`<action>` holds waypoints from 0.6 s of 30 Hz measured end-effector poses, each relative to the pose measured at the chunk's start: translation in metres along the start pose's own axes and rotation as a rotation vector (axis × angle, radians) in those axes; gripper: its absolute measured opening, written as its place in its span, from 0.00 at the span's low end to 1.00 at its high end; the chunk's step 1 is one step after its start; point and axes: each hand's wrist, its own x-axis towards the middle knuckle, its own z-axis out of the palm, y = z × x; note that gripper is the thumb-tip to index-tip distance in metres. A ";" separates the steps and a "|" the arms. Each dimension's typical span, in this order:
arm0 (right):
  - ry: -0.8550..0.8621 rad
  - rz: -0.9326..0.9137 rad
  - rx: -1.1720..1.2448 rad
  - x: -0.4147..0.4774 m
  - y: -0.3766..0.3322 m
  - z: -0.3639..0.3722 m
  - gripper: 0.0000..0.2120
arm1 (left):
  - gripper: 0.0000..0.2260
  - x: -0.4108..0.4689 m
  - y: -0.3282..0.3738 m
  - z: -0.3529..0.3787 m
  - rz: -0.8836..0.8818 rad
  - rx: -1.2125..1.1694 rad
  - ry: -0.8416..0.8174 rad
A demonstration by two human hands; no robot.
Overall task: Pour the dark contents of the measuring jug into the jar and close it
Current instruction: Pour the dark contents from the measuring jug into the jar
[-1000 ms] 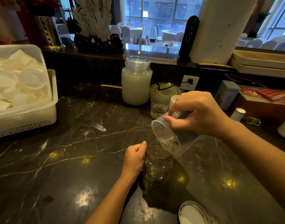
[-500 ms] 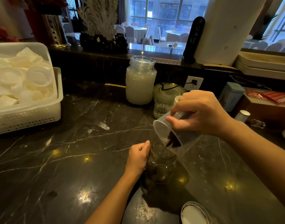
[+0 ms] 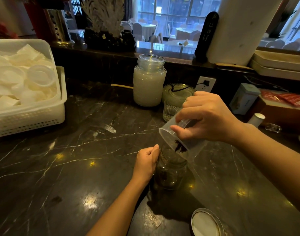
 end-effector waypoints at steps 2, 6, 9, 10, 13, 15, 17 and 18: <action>-0.009 -0.009 0.004 0.001 0.000 0.000 0.18 | 0.20 0.000 0.001 0.000 0.006 -0.002 -0.007; -0.025 -0.028 0.011 0.001 -0.001 0.001 0.17 | 0.20 -0.001 0.002 0.000 0.017 -0.001 -0.003; -0.020 -0.031 0.011 0.001 -0.001 0.001 0.18 | 0.20 -0.001 0.002 0.000 0.018 0.009 -0.002; -0.019 -0.033 0.010 0.001 -0.001 0.001 0.18 | 0.20 -0.001 0.002 0.000 0.015 0.007 -0.003; -0.008 -0.042 0.004 0.001 -0.001 0.001 0.17 | 0.20 -0.001 0.001 0.000 0.015 -0.003 -0.002; -0.001 -0.055 -0.003 0.000 -0.002 0.003 0.17 | 0.20 -0.001 -0.001 0.000 0.016 -0.004 0.006; -0.007 -0.069 -0.009 0.000 -0.003 0.003 0.18 | 0.20 -0.001 -0.002 0.001 0.015 -0.014 0.004; -0.008 -0.074 -0.011 0.000 -0.003 0.004 0.18 | 0.20 -0.001 -0.002 0.001 0.014 -0.015 0.004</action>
